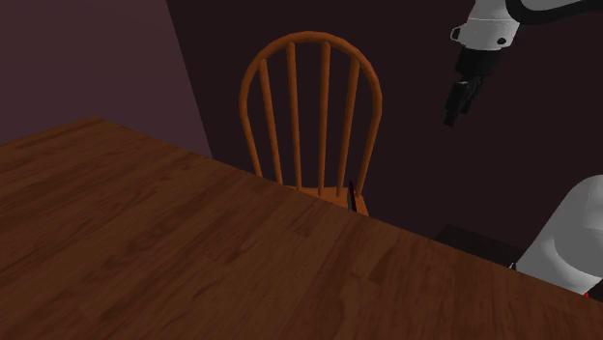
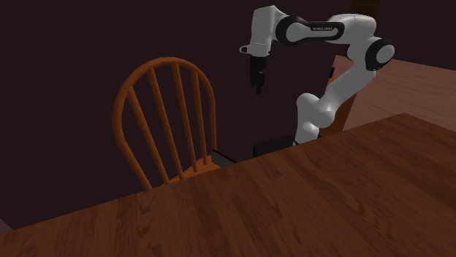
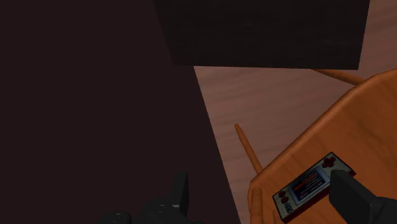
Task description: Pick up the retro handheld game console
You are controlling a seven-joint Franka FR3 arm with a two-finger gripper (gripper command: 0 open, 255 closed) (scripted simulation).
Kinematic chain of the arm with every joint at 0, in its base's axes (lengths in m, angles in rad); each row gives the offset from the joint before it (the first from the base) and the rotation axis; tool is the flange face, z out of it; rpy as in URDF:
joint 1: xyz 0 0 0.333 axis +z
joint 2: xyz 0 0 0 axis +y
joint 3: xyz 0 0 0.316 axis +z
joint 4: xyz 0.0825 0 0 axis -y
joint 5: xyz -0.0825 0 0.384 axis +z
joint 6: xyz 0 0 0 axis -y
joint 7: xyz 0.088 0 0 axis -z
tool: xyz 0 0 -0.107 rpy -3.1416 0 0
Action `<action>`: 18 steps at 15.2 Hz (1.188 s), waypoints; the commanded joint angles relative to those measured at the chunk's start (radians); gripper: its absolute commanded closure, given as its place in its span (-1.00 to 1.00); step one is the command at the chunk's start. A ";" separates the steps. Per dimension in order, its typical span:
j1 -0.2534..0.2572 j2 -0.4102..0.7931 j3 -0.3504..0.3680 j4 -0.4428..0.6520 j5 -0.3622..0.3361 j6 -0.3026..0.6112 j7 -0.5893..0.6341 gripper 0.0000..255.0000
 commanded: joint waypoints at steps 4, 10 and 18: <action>-0.011 0.023 0.058 -0.063 0.042 0.080 0.126 -1.00; -0.029 0.128 0.174 -0.142 0.119 0.257 0.372 -1.00; -0.065 0.377 0.322 -0.146 0.177 0.506 0.697 -1.00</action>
